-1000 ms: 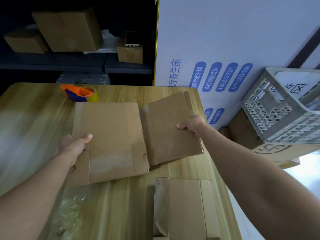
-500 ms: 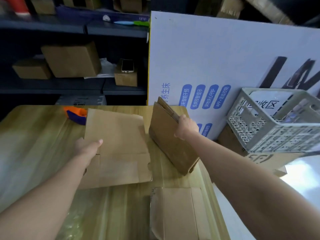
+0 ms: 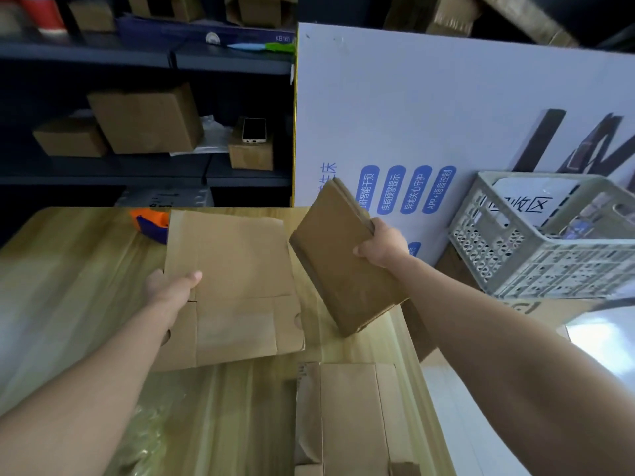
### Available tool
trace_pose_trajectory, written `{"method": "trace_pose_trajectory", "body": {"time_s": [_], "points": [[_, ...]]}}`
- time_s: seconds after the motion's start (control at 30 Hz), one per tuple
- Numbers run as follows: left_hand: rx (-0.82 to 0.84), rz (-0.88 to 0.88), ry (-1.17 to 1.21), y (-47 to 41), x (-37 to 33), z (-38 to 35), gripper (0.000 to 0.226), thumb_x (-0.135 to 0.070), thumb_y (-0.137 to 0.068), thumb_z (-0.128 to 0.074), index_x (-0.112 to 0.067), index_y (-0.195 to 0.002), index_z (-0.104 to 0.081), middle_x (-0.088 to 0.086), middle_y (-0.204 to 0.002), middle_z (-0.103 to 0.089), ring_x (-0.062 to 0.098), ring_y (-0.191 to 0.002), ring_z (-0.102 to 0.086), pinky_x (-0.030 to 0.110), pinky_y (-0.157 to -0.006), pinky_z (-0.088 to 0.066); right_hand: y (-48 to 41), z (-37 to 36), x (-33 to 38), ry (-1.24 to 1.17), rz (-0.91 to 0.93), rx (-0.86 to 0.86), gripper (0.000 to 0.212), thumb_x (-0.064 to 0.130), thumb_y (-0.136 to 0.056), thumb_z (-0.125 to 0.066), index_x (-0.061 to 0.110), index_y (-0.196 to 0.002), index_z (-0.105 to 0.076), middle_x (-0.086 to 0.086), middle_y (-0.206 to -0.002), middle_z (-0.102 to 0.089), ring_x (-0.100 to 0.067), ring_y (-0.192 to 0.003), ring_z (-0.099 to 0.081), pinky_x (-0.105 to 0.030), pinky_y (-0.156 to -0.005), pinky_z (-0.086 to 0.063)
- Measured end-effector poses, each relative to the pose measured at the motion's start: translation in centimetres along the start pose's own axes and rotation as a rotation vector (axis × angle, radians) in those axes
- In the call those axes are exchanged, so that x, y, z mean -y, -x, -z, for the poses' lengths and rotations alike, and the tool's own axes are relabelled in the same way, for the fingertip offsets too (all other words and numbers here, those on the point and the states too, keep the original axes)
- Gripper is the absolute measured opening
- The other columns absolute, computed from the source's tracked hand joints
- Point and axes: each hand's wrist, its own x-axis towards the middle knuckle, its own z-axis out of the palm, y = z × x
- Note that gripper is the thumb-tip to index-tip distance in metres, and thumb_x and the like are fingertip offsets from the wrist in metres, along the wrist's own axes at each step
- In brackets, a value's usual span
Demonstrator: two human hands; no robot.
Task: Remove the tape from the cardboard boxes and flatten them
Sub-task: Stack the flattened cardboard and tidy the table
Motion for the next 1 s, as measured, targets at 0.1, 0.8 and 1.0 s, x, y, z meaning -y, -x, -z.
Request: {"method": "trace_pose_trajectory", "body": {"time_s": [0.1, 0.8, 1.0], "points": [[0.019, -0.012, 0.054, 0.7, -1.1, 0.3, 0.059, -0.032, -0.075, -0.078, -0.006, -0.122, -0.053, 0.015, -0.12, -0.06, 0.036, -0.105, -0.057, 0.049, -0.092, -0.046, 0.5, 2.2, -0.9, -0.414, -0.076, 0.0, 0.039, 0.024, -0.073, -0.076, 0.025, -0.102, -0.051, 0.006, -0.091, -0.063, -0.014, -0.078, -0.063, -0.029, -0.067, -0.05], [0.362, -0.225, -0.008, 9.0, -5.7, 3.0, 0.024, -0.028, -0.071, -0.082, -0.016, -0.077, -0.062, 0.004, -0.081, -0.064, 0.023, -0.072, -0.06, 0.034, -0.069, -0.047, 17.1, 7.1, -9.9, -0.98, -0.411, -0.106, 0.031, 0.012, -0.074, -0.077, 0.017, -0.101, -0.064, -0.005, -0.088, -0.073, -0.023, -0.07, -0.071, -0.031, -0.053, -0.054], [0.516, -0.239, -0.053, 14.1, -5.1, -1.0, 0.024, -0.028, -0.073, -0.08, -0.012, -0.08, -0.064, 0.006, -0.083, -0.066, 0.025, -0.072, -0.061, 0.036, -0.074, -0.049, 23.0, 9.8, -14.6, -0.995, -0.444, -0.204, 0.029, 0.011, -0.085, -0.068, 0.011, -0.112, -0.059, -0.012, -0.099, -0.069, -0.027, -0.083, -0.068, -0.035, -0.061, -0.055]]}}
